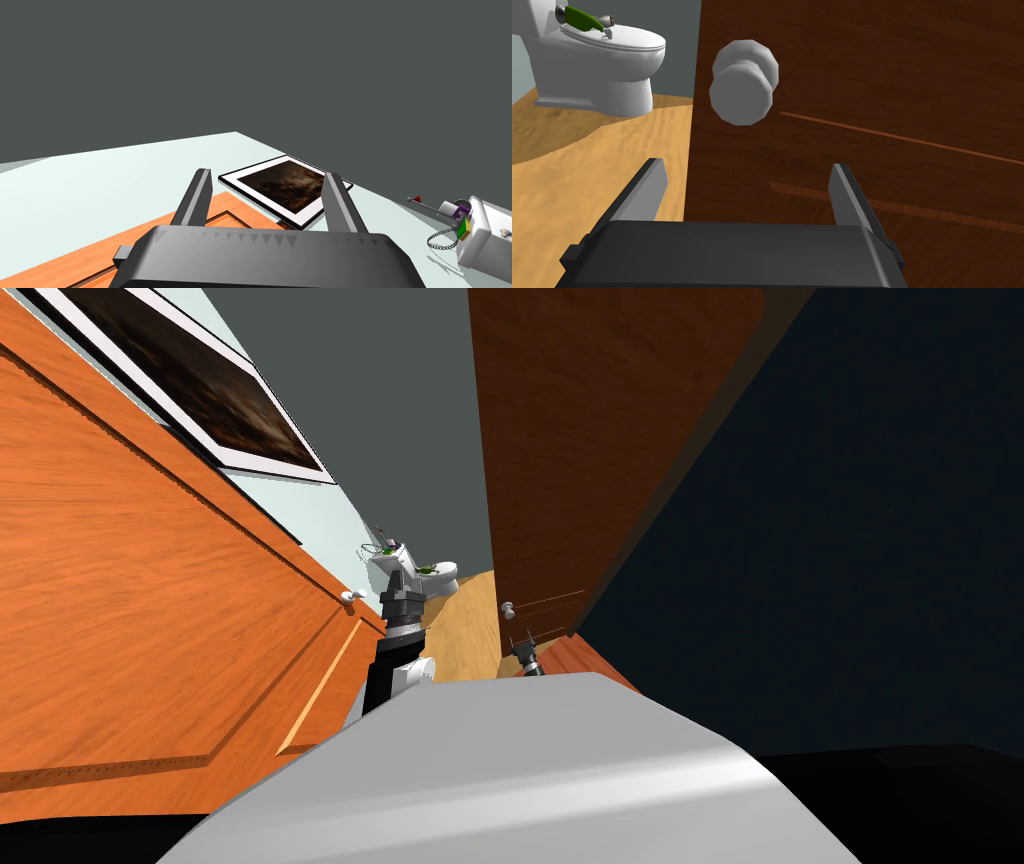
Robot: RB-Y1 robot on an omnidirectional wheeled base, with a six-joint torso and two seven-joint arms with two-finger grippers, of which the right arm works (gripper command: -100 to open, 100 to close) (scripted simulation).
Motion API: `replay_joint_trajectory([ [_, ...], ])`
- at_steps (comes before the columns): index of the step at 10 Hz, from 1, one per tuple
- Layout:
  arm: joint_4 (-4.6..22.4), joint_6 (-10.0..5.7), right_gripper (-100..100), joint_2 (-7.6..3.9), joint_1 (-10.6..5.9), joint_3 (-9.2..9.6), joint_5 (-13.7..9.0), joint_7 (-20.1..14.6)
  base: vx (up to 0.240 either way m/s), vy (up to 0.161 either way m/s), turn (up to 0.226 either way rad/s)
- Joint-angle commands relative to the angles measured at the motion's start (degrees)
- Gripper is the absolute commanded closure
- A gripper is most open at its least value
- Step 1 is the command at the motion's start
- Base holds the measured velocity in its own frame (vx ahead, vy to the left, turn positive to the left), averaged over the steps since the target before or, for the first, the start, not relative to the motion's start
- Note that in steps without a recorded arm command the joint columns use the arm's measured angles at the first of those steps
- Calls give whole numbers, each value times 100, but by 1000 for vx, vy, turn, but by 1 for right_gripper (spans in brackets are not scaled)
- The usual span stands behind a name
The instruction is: Push the door open
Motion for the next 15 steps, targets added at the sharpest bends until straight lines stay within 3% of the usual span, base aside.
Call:
replay_joint_trajectory([
  [1, 2, -9, -100, 61, 25, 96, -130, -273, -35, -19, 36],
  [5, -19, -16, -100, 77, 41, 191, -318, -666, -32, -15, 26],
  [6, 2, 6, -100, -23, -30, 95, -297, -597, -10, -3, 2],
  [15, 150, 7, -100, 55, -184, -39, -331, -611, 171, 55, 22],
])
